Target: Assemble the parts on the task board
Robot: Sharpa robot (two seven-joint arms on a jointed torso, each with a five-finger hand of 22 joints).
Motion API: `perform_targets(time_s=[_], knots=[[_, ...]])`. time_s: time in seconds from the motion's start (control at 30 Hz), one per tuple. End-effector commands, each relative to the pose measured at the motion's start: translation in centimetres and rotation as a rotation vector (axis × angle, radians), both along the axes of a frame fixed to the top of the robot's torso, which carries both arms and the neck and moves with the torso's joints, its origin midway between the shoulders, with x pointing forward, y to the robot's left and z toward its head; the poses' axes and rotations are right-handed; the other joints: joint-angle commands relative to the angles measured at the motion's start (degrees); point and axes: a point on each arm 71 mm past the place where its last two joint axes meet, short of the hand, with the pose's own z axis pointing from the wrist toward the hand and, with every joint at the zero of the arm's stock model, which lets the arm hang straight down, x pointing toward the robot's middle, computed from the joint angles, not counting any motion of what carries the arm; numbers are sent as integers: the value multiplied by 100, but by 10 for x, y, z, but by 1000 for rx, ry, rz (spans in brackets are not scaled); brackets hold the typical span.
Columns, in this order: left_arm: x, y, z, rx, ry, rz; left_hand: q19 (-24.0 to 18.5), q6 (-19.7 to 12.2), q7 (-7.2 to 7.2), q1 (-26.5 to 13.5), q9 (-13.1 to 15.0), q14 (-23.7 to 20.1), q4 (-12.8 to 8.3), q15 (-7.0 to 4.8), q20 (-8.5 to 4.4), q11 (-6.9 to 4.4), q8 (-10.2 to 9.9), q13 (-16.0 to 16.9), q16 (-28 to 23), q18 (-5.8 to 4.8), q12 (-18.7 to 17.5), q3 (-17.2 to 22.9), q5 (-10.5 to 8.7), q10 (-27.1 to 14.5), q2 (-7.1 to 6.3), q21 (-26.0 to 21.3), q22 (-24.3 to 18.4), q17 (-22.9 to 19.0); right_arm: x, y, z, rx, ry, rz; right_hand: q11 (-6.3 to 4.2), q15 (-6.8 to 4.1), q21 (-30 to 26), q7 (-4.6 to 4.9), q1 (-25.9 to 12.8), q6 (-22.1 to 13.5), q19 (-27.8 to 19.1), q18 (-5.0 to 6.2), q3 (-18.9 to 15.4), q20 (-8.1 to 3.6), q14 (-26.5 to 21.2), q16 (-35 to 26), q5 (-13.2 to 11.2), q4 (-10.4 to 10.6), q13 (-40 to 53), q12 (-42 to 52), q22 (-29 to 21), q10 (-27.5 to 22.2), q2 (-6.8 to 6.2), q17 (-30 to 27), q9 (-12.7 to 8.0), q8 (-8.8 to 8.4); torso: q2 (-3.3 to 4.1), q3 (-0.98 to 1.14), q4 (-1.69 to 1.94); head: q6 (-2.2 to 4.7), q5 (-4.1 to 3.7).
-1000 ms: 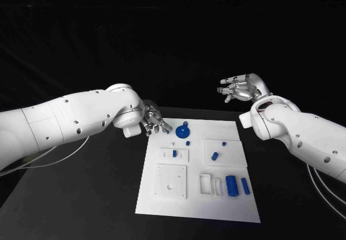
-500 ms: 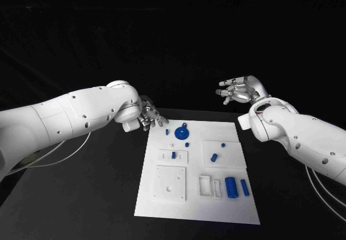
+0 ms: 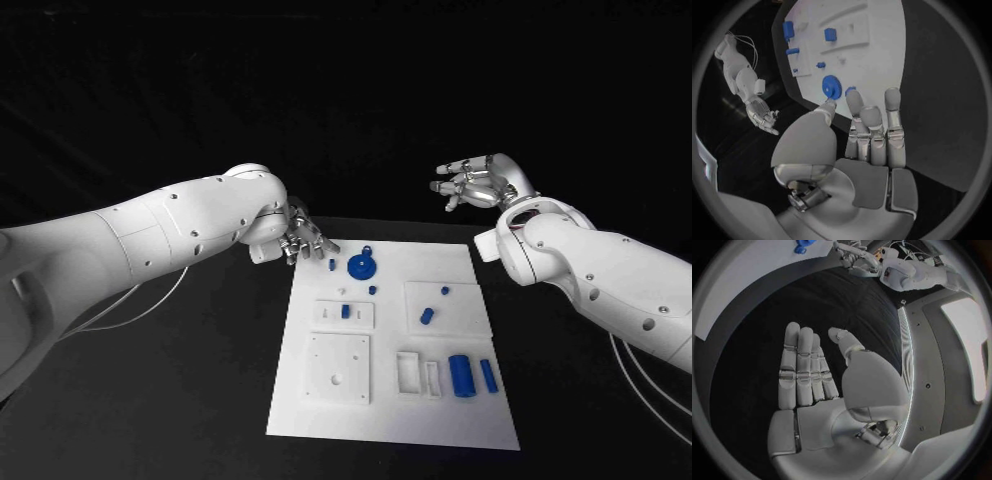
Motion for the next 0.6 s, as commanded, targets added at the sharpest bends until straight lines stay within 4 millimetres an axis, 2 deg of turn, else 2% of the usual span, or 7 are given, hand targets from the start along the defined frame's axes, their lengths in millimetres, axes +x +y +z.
perform_targets(time_s=[0.03, 0.1, 0.2, 0.37, 0.6], knots=[[-2, -4, -8, 35, 61, -56, -5, -7, 2, -15, -13, -36, -51, 19, 15, 28, 40, 12, 33, -1, 8, 23, 17, 238, 108, -22, 101, -6, -1, 3, 1, -9, -6, 17, -12, -9, 26, 38, -44, -15, -45, -72, 46, -6, -51, -32, 28, 3, -10, -20, -3, -37, -7, -9, 2, -8, 23, 3, -10, -4, -9], [-2, -4, -11, 38, 68, -58, -15, 25, -7, -45, 2, -49, -190, 20, 18, 24, 58, 19, 41, 0, 4, 1, 119, 235, 189, -20, 102, -10, -1, 3, 1, -8, -6, 18, -12, -9, 26, 38, -44, -15, -45, -72, 46, -6, -51, -32, 28, 3, -10, -20, -3, -37, -7, -9, 2, -8, 22, 2, -12, -9, -3], [-1, -5, -15, 35, 70, -55, -20, 20, -6, -117, 13, -53, -351, 22, 19, 20, 52, 31, 59, 2, -10, -4, 161, 236, 250, -6, 102, -28, -1, 3, 1, -8, -6, 20, -12, -9, 26, 38, -44, -15, -45, -72, 46, -6, -51, -32, 28, 3, -10, -20, -3, -37, -7, -9, 2, -8, 28, 5, -15, -2, -2], [1, -6, -17, 14, 66, -43, -15, 11, -6, -131, 12, -49, -352, 19, 18, 23, 48, 38, 62, 4, -3, 3, 173, 237, 275, -3, 100, -33, 0, 4, 0, -7, -7, 21, -13, -9, 33, 38, -49, -15, -48, -72, 67, -7, -50, -31, 27, -2, -9, -19, 2, -38, -9, -8, 1, -10, 25, 5, -14, -13, -1], [2, -8, -19, -12, 54, -27, -14, 8, -6, -181, 13, -47, -581, 17, 16, 23, 50, 56, 82, 5, 3, -78, 184, 237, 492, 14, 99, -55, 0, 5, 0, -6, -6, 22, -13, -9, 33, 38, -49, -15, -48, -72, 67, -7, -50, -31, 27, -2, -9, -19, 2, -38, -9, -8, 1, -10, 15, 4, -8, -16, -2]])
